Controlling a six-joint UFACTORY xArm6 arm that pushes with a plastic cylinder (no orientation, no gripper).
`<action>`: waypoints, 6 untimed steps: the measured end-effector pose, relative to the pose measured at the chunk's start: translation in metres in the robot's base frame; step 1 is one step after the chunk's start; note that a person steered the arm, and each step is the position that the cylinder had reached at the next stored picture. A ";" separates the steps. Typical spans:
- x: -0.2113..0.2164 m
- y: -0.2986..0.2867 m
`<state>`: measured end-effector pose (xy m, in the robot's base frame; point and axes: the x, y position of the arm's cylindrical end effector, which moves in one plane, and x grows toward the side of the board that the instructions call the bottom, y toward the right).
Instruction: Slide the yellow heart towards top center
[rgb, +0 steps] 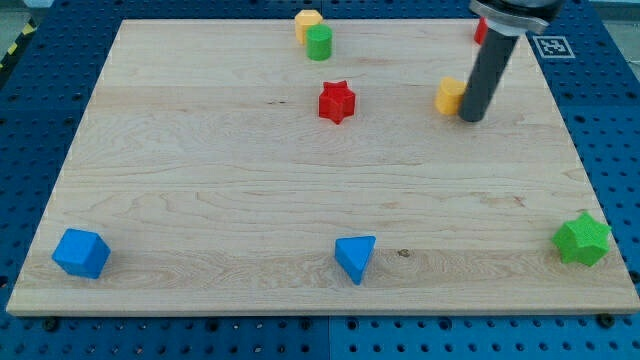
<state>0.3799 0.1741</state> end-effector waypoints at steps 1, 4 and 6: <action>-0.025 -0.023; -0.098 -0.054; -0.135 -0.090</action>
